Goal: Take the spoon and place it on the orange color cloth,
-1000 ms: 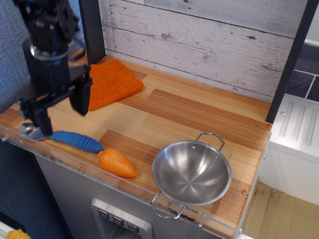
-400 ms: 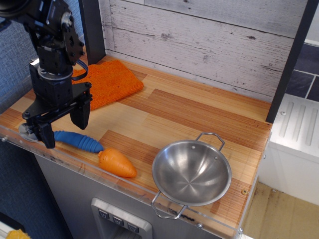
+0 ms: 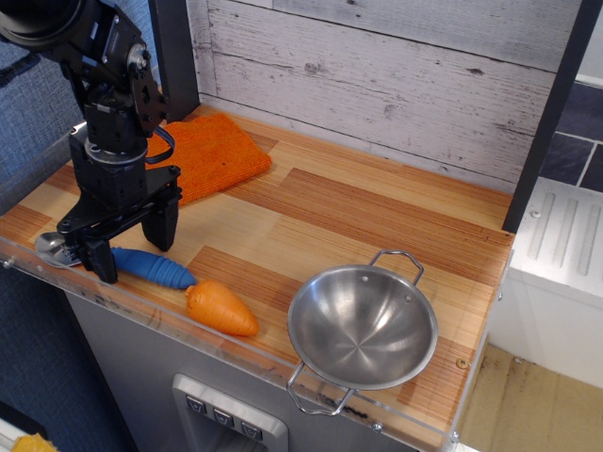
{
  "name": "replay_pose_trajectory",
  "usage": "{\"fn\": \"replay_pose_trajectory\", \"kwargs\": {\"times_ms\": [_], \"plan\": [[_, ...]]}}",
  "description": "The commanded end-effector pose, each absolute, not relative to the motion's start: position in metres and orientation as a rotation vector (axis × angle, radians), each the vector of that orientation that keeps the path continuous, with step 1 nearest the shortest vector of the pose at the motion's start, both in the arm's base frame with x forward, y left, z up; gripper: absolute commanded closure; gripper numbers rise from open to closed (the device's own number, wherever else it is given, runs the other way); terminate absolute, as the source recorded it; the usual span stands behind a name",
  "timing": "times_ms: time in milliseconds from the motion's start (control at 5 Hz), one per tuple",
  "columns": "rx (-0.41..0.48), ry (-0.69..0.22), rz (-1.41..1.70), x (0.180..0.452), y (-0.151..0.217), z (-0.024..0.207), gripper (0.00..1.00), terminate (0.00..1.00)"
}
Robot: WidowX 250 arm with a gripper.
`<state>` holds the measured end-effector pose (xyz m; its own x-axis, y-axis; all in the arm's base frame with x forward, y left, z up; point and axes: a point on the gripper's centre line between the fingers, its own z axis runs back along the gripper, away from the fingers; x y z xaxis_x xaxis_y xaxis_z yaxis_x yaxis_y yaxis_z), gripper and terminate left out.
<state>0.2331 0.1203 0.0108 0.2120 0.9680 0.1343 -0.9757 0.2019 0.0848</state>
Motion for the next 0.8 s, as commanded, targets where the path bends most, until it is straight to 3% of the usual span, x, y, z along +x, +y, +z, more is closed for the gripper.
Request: {"fn": "replay_pose_trajectory", "kwargs": {"times_ms": [0,200,600], "plan": [[0.157,-0.084,1.362,0.2368,0.1237,0.0134,0.00,0.00],[0.164,-0.089,1.353,0.2351,0.1209,0.0126,1.00,0.00],[0.162,-0.113,1.340,0.2355,0.1180,0.0215,1.00,0.00]]}}
